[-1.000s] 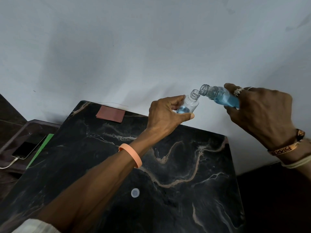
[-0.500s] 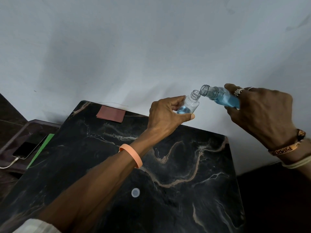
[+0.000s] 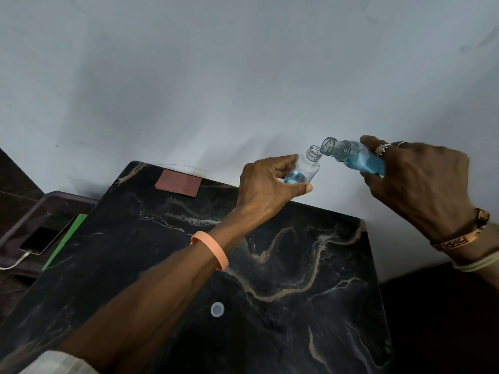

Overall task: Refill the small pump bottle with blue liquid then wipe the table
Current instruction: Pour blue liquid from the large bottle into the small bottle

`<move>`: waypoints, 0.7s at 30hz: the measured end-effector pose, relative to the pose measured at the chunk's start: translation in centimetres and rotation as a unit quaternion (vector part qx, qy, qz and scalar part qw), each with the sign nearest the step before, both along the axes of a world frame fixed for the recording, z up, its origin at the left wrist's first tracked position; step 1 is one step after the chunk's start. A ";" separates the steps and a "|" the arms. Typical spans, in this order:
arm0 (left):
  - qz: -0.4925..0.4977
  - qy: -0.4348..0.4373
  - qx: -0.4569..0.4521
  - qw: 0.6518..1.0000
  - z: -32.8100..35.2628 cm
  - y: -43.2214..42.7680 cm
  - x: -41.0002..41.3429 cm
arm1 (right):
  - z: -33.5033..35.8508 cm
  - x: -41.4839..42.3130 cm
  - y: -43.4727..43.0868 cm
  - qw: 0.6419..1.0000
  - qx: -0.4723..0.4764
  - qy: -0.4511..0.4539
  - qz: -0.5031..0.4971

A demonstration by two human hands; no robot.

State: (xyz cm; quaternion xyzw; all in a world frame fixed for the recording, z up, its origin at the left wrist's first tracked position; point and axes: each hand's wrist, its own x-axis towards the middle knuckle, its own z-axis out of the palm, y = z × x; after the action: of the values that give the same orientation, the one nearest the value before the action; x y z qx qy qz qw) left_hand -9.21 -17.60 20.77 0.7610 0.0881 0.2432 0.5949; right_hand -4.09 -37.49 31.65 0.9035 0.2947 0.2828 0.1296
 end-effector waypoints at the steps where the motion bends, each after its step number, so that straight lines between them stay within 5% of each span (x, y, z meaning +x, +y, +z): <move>1: 0.001 -0.002 0.001 1.000 0.0 0.0 0.0 | 0.0 0.0 0.0 1.000 -0.001 -0.002 0.001; 21: -0.002 -0.030 0.000 1.000 -0.4 0.1 0.2 | -0.2 0.3 0.0 1.000 -0.001 -0.014 0.006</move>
State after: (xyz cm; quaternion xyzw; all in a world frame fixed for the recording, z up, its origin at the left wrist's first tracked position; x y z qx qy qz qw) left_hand -9.03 -17.48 20.34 0.7532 0.0685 0.2649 0.5982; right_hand -3.79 -37.52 31.47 0.8974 0.2986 0.2963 0.1328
